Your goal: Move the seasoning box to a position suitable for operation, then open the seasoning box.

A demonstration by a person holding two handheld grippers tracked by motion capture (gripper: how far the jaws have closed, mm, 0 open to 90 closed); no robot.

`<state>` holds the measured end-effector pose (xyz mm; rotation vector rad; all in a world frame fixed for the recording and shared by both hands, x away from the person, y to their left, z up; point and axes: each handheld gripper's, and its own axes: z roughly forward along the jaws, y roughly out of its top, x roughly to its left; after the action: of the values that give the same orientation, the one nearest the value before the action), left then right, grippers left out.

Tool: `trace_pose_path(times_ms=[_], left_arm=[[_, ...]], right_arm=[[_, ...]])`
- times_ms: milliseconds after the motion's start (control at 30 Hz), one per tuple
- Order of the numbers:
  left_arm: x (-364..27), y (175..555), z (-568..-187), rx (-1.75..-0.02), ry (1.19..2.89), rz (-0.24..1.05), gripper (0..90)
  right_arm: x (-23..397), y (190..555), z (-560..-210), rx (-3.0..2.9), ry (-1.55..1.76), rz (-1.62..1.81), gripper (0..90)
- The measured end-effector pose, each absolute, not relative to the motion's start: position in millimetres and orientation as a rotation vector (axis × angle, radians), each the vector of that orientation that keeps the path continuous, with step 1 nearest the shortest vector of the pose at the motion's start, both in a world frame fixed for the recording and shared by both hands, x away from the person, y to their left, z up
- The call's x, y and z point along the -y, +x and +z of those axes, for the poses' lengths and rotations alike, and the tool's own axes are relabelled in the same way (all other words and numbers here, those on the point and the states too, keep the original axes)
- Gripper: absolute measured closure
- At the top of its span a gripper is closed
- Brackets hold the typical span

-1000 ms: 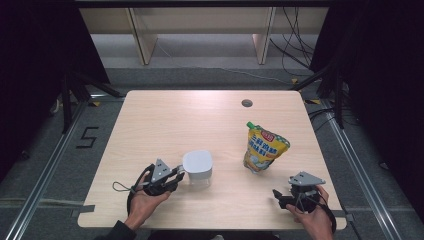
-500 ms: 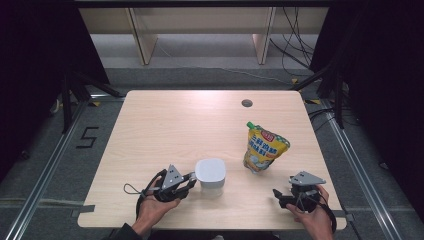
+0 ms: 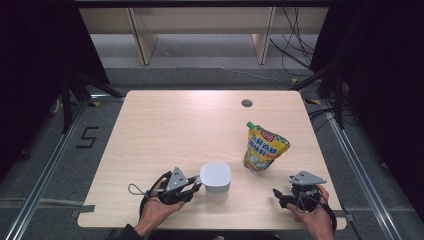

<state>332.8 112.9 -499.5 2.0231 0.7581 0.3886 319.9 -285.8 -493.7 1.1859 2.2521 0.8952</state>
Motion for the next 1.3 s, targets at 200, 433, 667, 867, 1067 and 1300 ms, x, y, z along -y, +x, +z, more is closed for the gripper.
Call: trace_pose_path(times_ms=[200,433,667,867,1067,1300], left_arm=[[-121,329,-490,-0.753,2.017,0.371,46.4],[-131,326,-482,-0.754,2.026,0.331,39.4],[-139,322,-471,-0.775,2.005,0.326,36.1],[-138,318,-457,-0.775,1.966,0.307,35.4],[-135,313,-443,-0.727,1.954,0.317,36.4],[-133,313,-427,-0.697,1.878,0.323,63.1]], right_arm=[[289,322,-494,-2.250,1.199,0.903,23.1],[288,321,-494,-2.252,1.202,0.897,23.1],[289,324,-495,-2.264,1.164,0.902,23.1],[288,321,-494,-2.255,1.199,0.903,23.0],[288,324,-496,-2.265,1.147,0.911,22.9],[287,323,-494,-2.246,1.136,0.920,22.9]])
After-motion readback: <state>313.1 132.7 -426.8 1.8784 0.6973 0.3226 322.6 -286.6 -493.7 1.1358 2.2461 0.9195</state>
